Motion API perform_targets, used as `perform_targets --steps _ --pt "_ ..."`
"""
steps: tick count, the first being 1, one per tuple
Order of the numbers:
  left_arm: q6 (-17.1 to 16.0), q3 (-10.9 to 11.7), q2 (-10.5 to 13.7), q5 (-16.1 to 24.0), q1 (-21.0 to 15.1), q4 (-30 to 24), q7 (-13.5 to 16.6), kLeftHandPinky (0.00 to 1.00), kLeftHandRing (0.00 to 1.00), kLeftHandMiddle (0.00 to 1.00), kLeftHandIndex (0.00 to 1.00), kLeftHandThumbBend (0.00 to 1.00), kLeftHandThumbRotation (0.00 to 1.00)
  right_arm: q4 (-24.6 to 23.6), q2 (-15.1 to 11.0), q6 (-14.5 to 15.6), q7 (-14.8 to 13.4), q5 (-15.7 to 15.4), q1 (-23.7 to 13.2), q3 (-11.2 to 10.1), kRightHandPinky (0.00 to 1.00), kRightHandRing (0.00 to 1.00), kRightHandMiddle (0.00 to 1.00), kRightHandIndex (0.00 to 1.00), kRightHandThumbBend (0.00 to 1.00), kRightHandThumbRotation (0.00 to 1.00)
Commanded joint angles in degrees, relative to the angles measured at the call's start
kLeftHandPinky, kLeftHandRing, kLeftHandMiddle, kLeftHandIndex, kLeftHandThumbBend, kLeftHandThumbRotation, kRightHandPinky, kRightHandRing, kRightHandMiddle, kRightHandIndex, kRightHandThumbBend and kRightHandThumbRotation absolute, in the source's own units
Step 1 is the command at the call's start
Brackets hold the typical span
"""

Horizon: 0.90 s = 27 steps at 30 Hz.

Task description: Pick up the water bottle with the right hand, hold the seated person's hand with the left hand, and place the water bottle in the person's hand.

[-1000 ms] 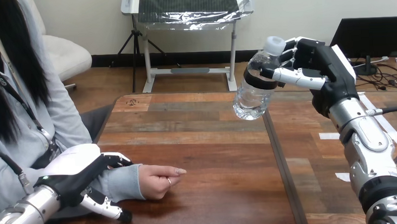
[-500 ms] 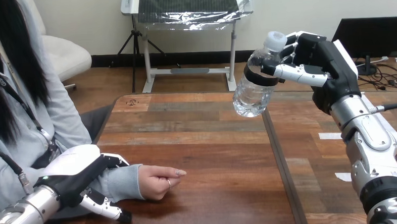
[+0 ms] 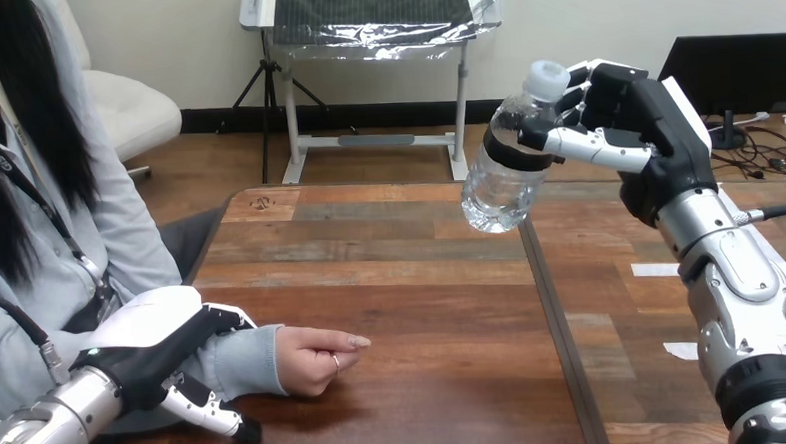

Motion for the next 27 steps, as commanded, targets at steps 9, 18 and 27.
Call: perform_targets --steps 9,18,27 --pt "-3.11 -0.39 -0.57 -2.63 -2.90 1.92 0.50 0.45 0.50 0.56 0.66 1.00 0.14 -5.10 -0.15 0.35 1.69 2.81 -1.68 -1.26 0.22 0.30 0.38 0.41 0.66 0.00" --pt "-3.71 -0.24 -0.53 -3.57 -2.30 0.80 1.20 0.39 0.43 0.49 0.59 0.99 0.03 -5.59 -0.03 0.65 2.26 3.64 -1.43 -1.23 0.22 0.30 0.38 0.41 0.65 0.00" --pt "-4.83 0.05 -0.42 -3.82 -1.96 0.04 2.33 0.32 0.37 0.43 0.44 0.95 0.00 -6.21 0.16 0.71 1.84 3.15 -0.90 -0.76 0.22 0.29 0.38 0.41 0.64 0.00"
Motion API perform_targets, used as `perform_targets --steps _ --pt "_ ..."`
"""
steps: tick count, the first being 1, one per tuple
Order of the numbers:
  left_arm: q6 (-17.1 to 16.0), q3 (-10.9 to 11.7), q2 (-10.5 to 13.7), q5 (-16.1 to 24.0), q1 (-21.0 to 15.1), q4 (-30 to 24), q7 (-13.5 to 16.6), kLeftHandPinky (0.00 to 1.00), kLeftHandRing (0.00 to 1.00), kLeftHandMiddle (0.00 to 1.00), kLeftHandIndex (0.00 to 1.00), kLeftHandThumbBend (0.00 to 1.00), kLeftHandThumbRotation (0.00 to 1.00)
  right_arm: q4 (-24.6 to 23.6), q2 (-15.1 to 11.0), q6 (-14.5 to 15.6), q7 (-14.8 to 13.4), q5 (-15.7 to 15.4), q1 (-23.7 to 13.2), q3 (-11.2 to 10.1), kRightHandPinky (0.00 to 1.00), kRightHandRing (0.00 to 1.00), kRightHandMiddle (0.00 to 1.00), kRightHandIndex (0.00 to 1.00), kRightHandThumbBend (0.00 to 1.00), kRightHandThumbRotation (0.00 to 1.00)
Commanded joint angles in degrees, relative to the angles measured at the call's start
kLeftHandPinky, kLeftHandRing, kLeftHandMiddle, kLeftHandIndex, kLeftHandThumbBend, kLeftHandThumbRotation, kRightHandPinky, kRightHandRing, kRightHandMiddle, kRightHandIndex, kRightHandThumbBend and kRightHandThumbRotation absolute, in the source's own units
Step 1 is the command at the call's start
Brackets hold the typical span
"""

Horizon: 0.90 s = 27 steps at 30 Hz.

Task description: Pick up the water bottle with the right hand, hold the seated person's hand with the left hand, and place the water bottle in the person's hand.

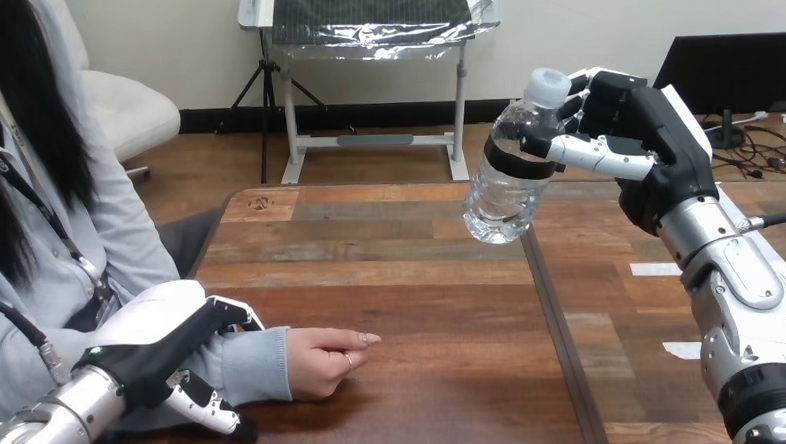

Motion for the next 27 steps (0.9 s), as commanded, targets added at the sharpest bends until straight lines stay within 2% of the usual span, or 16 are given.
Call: perform_targets --steps 1,6,17,27 --pt "-1.41 0.12 -0.15 -1.03 -1.88 -1.10 1.57 0.32 0.37 0.43 0.43 0.94 0.00 -4.29 0.15 -0.64 -0.74 0.79 -2.48 -0.56 0.22 0.29 0.38 0.41 0.64 0.00" --pt "-1.65 0.31 0.02 -1.25 -1.81 -1.69 1.64 0.30 0.35 0.42 0.40 0.93 0.00 -4.87 0.41 -0.37 -1.47 0.37 -2.11 -0.27 0.22 0.30 0.39 0.41 0.64 0.00" --pt "-3.25 0.42 0.39 -0.57 -1.95 -2.72 4.02 0.28 0.33 0.40 0.39 0.92 0.00 -4.61 0.58 -0.53 -1.62 -0.17 -1.82 0.26 0.23 0.31 0.40 0.42 0.62 0.00" --pt "-2.86 1.13 0.57 -1.46 -1.69 -5.00 3.38 0.26 0.31 0.38 0.38 0.89 0.00 -3.90 0.64 -1.09 -0.56 0.01 -1.89 0.43 0.24 0.32 0.41 0.42 0.61 0.00"
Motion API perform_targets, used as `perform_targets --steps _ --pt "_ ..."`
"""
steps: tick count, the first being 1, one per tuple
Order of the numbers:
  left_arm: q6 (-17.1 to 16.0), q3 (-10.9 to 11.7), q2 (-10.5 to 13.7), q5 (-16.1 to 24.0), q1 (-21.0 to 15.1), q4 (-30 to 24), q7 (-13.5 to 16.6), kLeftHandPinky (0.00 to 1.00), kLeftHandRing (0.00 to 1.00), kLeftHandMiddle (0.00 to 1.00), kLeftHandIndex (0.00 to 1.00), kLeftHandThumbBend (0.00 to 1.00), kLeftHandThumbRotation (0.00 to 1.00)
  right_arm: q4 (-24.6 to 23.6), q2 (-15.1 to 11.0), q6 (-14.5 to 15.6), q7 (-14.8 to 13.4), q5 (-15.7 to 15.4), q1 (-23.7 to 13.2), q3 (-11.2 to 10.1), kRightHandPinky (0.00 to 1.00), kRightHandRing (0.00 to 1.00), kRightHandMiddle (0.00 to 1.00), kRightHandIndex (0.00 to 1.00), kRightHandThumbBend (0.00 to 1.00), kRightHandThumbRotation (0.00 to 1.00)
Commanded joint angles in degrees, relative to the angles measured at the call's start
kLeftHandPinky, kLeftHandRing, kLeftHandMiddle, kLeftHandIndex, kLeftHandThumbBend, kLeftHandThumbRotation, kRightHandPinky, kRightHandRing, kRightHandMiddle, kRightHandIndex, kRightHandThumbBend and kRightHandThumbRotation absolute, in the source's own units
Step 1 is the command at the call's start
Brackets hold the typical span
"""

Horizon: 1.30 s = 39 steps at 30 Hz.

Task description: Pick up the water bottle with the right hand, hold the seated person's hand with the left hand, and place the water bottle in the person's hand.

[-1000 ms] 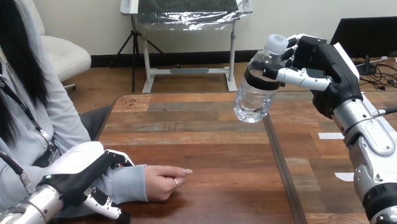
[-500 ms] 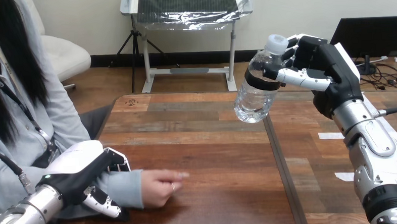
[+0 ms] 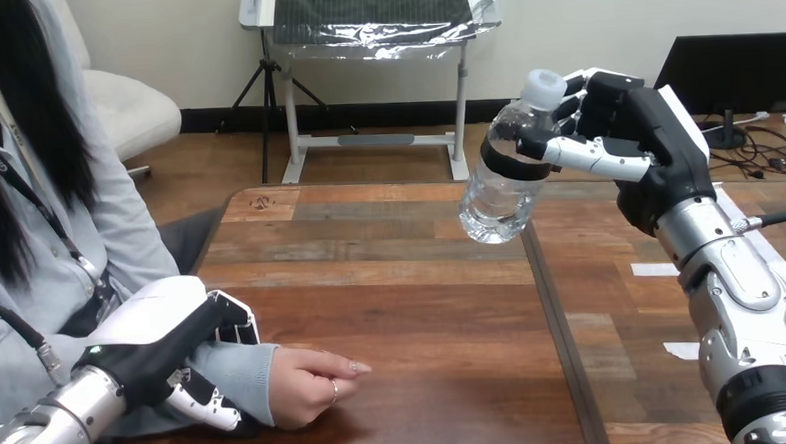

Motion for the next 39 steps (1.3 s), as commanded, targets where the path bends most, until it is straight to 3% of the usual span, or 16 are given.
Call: perform_targets --steps 1,18,39 --pt "-1.55 1.21 0.42 -1.64 -2.27 -4.48 1.25 0.26 0.31 0.38 0.38 0.89 0.00 -2.62 0.44 -1.28 0.28 0.60 -2.49 -0.22 0.24 0.32 0.41 0.42 0.61 0.00" --pt "-1.17 2.15 0.60 -3.20 -2.60 -7.60 -0.27 0.24 0.29 0.36 0.37 0.88 0.00 -1.52 0.72 -1.20 0.28 0.17 -2.72 -0.21 0.24 0.32 0.41 0.43 0.63 0.00" --pt "1.05 2.84 1.19 -4.38 -2.91 -12.90 -3.02 0.23 0.28 0.35 0.36 0.88 0.00 1.89 1.11 -3.97 1.41 -0.77 -3.35 0.03 0.29 0.37 0.43 0.44 0.64 0.00"
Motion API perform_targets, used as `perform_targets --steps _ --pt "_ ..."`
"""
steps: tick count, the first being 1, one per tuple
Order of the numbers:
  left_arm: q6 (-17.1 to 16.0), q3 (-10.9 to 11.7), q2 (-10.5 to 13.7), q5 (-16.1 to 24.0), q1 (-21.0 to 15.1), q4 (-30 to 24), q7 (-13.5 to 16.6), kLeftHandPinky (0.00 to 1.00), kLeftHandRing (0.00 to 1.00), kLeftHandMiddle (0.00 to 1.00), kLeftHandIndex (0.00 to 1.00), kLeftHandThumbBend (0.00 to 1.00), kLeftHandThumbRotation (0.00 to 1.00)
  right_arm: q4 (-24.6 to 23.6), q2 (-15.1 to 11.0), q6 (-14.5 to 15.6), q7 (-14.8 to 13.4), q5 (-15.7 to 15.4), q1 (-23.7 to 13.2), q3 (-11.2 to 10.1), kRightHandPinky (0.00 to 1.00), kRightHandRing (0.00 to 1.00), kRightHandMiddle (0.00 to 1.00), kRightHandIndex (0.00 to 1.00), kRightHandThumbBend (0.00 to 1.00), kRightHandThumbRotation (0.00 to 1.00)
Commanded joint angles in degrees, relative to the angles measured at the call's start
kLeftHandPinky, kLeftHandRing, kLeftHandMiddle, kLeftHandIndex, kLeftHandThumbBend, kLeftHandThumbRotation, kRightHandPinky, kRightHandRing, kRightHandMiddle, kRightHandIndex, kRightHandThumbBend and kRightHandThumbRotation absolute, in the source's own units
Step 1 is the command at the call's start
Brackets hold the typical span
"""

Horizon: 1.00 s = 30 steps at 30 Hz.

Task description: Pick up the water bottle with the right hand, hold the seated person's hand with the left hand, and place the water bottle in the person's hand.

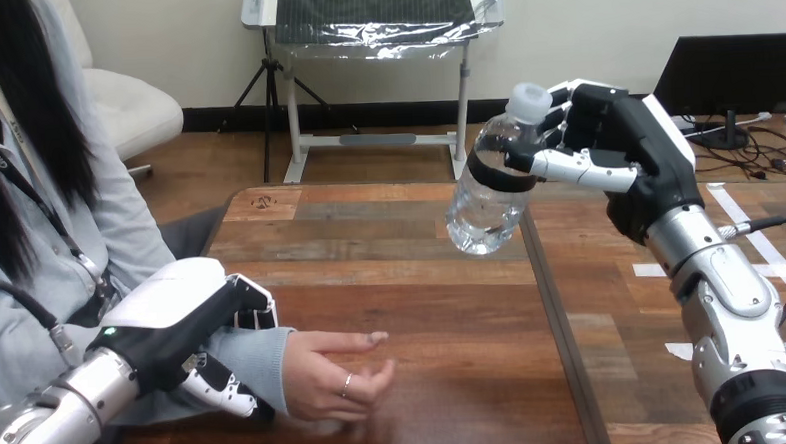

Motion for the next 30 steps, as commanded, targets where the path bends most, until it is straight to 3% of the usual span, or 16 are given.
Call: perform_targets --steps 1,30 --pt "0.09 2.74 0.83 -2.76 -3.44 -5.94 -0.02 0.23 0.28 0.35 0.36 0.88 0.00 -0.19 0.57 -2.38 0.48 0.74 -3.34 -0.40 0.29 0.37 0.43 0.44 0.64 0.00" --pt "-0.24 4.16 1.55 -5.09 -3.97 -10.92 -1.84 0.21 0.26 0.33 0.33 0.90 0.00 3.00 1.68 -2.35 1.13 0.13 -3.86 -0.29 0.30 0.39 0.46 0.46 0.67 0.00"
